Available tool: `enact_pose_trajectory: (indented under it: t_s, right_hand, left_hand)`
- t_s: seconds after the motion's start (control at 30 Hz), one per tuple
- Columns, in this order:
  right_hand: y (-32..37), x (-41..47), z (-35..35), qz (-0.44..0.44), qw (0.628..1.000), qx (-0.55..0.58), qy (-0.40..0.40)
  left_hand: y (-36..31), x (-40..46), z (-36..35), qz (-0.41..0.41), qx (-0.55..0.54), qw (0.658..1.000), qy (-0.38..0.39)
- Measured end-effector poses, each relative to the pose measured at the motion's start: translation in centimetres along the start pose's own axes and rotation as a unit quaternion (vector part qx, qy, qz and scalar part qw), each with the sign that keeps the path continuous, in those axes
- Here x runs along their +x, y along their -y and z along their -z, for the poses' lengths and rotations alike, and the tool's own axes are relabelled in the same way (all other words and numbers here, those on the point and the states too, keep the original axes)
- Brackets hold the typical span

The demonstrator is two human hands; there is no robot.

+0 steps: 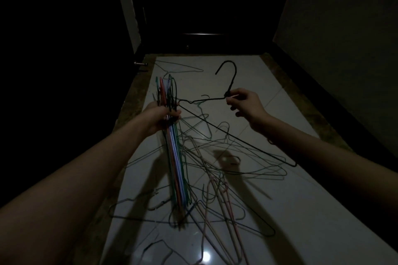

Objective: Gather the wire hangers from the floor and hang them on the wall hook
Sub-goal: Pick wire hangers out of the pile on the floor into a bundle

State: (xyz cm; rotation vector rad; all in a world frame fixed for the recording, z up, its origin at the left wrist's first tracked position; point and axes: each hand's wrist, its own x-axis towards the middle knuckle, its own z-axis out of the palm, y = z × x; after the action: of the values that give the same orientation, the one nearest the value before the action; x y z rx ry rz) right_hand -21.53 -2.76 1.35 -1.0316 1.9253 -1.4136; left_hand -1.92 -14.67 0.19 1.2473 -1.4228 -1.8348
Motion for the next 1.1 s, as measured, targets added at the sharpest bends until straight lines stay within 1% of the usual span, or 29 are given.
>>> enact_pose_trajectory:
  t_s: [0.17,0.33,0.43,0.53,0.67,0.73,0.87,0.97,1.1]
  right_hand:
    - [-0.2,0.0,-1.1,-0.013,0.999,-0.021,0.033]
    - [0.5,-0.4,-2.7,-0.044,0.998,0.041,0.035]
    - [0.5,-0.9,-4.0,-0.05,0.996,0.059,0.047]
    - [0.3,-1.4,-5.1,-0.044,0.996,0.057,0.051]
    - [0.3,-1.2,-5.4,-0.028,0.998,0.053,0.021]
    - [0.1,-1.2,-5.5,-0.021,0.999,0.048,0.009]
    - [-0.3,-1.2,-5.7,-0.003,1.0,0.001,-0.005]
    - [-0.3,-1.0,-5.6,0.008,1.0,0.003,0.002]
    - [-0.1,-1.0,-5.4,0.02,1.0,0.01,-0.001]
  left_hand:
    - [-0.5,-0.1,-0.8,0.002,-0.008,0.999,0.035]
    - [-0.6,-0.5,-2.5,0.01,-0.018,0.998,0.056]
    - [-0.3,-0.4,-3.5,0.016,-0.013,0.997,0.069]
    - [-0.2,-0.2,-4.3,0.007,0.002,0.998,0.063]
    - [-0.2,0.2,-5.1,-0.004,-0.005,0.998,0.056]
    - [-0.1,0.3,-5.5,-0.007,-0.022,0.998,0.055]
    - [0.0,0.5,-5.8,-0.013,-0.07,0.997,0.04]
    - [0.2,0.9,-5.7,-0.006,-0.08,0.996,0.027]
    - [0.1,1.0,-6.1,0.006,-0.119,0.993,0.009]
